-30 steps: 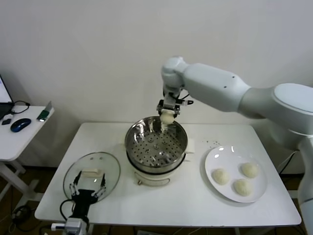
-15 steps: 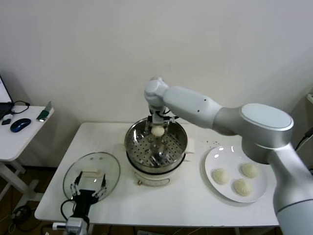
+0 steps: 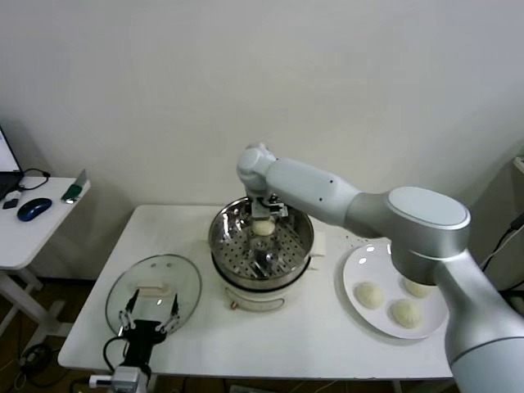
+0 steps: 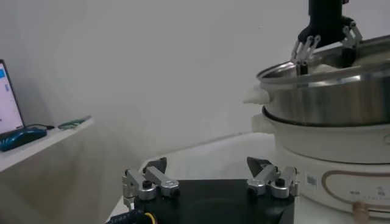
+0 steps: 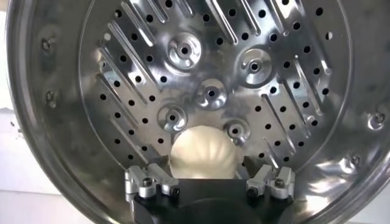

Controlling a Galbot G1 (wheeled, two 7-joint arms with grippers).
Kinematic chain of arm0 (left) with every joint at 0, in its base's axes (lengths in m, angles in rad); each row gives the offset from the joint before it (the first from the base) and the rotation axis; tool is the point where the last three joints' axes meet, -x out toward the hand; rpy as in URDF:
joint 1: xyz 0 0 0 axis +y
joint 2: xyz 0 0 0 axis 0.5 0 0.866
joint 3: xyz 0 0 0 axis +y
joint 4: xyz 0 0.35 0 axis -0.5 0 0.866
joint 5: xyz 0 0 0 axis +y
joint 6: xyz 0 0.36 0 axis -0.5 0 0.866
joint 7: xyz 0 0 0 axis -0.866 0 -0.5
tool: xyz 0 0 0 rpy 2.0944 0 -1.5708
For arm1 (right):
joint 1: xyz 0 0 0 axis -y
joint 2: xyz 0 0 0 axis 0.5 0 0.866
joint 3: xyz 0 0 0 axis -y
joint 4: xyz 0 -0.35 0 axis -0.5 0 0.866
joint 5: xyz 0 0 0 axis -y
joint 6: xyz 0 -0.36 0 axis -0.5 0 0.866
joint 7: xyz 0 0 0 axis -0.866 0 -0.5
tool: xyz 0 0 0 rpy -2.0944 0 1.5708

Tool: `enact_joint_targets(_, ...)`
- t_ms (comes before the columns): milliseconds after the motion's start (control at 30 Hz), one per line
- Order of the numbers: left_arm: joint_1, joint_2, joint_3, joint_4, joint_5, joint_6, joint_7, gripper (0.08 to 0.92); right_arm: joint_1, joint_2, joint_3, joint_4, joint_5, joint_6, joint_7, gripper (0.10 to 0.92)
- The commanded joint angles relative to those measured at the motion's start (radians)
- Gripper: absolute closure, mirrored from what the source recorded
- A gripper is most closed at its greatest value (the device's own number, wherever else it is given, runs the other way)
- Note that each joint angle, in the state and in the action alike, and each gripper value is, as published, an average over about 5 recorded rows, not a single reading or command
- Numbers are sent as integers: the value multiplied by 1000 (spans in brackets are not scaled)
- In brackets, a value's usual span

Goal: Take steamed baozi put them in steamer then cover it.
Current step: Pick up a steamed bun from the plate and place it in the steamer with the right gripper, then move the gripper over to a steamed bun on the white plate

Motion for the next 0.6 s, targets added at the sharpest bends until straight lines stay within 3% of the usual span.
enact_joint_targets(33, 2, -1, 1, -4, 1, 1, -1, 177, 15, -14, 13, 22, 28, 1, -13, 203)
enact_joint_targets(300, 7, 5, 5, -15, 2, 3, -1, 177, 217, -175, -73, 196, 340, -120, -95, 203)
enact_joint_targets(367, 8, 8, 7, -19, 1, 3, -1, 177, 303, -244, -157, 253, 473, -211, -98, 203)
enact_joint_targets(600, 16, 15, 7, -23, -6, -2, -3, 177, 479, -512, -406, 426, 936, -658, 93, 203)
